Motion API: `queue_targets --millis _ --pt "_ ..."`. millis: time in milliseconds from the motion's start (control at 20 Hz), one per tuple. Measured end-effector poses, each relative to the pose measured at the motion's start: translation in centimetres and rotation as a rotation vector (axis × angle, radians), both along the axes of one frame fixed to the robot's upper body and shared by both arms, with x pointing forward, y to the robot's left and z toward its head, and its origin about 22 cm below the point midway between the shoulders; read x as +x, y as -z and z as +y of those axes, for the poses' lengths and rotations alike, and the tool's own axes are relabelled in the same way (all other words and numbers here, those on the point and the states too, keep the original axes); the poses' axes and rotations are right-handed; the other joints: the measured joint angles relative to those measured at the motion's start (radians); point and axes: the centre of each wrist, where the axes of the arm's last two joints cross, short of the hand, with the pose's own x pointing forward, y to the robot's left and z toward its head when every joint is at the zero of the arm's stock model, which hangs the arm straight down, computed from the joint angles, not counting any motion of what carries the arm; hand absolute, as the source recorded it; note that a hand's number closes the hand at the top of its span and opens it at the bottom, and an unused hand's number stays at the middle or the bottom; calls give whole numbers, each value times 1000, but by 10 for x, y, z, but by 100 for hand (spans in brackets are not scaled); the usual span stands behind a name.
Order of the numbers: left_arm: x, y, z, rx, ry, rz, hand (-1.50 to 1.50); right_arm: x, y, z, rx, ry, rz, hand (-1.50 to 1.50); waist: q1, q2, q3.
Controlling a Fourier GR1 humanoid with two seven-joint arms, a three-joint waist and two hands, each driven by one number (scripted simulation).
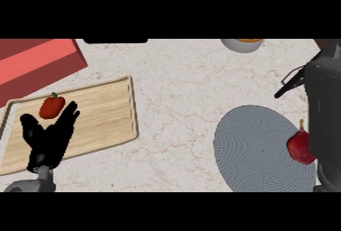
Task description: Pick the cupcake from the placemat and place it in the tiered shelf
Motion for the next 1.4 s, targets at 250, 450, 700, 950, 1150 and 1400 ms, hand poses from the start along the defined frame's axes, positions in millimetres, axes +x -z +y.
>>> queue_targets --millis 250,450,700,950,1150,1400 --pt "0 2 -1 2 1 -8 0 -5 -44 -28 -3 72 -38 150 -2 2 1" --pt "1 1 -1 1 7 -5 0 -12 -70 -49 -8 121 -47 150 -1 3 1" --pt "-1 0 1 -2 7 -14 0 -17 -86 -82 20 146 -10 150 3 5 1" --pt "0 -2 1 -1 3 -5 0 -20 -87 -118 58 152 65 150 4 8 1" --pt "2 -2 -3 2 7 -5 0 -24 -82 -143 67 157 125 150 5 9 1" --pt "2 -1 -5 5 18 -17 0 -22 -71 -174 80 188 178 150 13 11 1"
